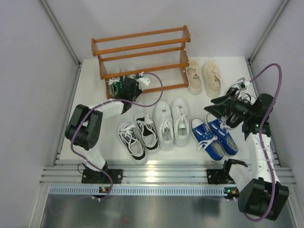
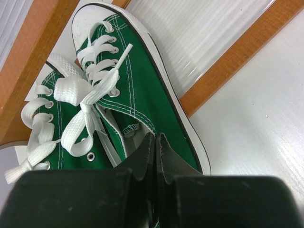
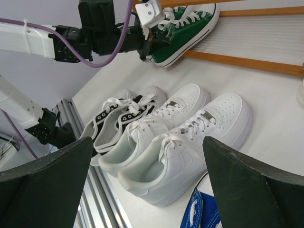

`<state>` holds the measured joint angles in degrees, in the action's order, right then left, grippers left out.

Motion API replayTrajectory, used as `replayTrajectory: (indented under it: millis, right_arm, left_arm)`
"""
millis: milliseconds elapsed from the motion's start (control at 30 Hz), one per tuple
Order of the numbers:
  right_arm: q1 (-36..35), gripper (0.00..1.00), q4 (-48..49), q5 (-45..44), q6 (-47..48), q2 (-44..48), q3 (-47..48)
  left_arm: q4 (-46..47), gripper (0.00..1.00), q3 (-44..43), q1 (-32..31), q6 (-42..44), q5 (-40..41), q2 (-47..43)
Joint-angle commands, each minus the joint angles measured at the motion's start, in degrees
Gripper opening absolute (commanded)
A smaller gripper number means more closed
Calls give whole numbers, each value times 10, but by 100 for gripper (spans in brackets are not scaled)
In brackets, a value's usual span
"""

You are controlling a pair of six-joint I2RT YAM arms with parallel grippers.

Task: Place and organize the shoes onto the shoe shelf
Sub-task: Adjust the shoe at the shoe shelf.

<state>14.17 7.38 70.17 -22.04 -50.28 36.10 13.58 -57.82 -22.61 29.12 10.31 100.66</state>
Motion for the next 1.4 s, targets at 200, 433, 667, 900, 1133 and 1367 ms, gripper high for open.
replayTrajectory:
  millis: [200, 433, 667, 900, 1133, 1367]
  right_arm:
    - [12, 99, 21, 6, 18, -7, 22]
    - [12, 99, 20, 6, 19, -10, 23]
    - [13, 99, 17, 3, 25, -13, 23]
    - [13, 99, 13, 5, 27, -13, 24]
    - [13, 99, 12, 6, 27, -12, 25]
    - [14, 100, 11, 5, 28, -10, 26]
  left_arm:
    - [6, 0, -52, 5, -38, 50, 11]
    - [4, 0, -62, 8, -112, 66, 26]
    - [3, 0, -84, 13, -219, 67, 39]
    - [3, 11, -87, 14, -269, 47, 48]
    - [-7, 38, -82, 14, -283, 22, 16]
    - [-41, 50, -72, 13, -311, -18, -47]
